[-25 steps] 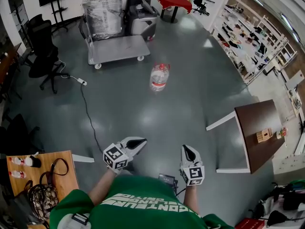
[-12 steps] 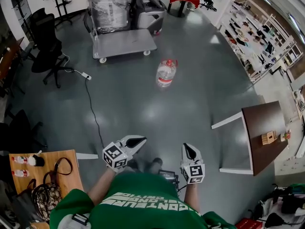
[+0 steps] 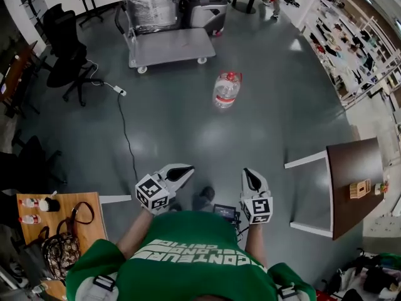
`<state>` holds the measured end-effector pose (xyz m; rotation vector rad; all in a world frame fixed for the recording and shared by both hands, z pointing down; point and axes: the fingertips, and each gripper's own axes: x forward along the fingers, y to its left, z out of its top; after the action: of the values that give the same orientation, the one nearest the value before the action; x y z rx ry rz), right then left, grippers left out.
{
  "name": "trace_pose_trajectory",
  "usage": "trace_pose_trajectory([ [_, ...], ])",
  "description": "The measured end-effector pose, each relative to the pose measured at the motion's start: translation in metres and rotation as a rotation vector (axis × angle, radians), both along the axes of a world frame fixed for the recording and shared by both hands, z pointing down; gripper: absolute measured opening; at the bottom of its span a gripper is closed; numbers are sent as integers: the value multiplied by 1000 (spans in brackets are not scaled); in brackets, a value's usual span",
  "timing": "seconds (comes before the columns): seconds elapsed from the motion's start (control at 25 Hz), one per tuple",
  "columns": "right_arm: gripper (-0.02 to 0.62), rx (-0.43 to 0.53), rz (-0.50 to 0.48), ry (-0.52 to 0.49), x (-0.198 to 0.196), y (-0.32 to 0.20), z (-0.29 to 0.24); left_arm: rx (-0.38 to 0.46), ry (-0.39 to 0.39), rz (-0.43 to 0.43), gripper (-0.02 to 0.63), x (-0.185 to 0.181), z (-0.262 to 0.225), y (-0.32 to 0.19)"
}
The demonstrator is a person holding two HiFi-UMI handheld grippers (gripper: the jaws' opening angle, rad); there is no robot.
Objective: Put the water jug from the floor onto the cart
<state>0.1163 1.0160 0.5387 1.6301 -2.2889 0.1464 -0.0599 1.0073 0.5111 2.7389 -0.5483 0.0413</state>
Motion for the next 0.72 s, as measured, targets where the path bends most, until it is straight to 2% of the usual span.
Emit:
trace_pose_trajectory([
  [0.28, -6, 11, -30, -11, 37, -47, -1, 9, -13, -56, 9, 36, -7, -47],
  [0.6, -7, 2, -36, -26, 85, -72, 10, -36, -36, -137, 9, 65, -2, -82],
  [0.72, -6, -5, -24, -37, 106, -77, 17, -36, -50, -138, 9, 82, 1, -89],
])
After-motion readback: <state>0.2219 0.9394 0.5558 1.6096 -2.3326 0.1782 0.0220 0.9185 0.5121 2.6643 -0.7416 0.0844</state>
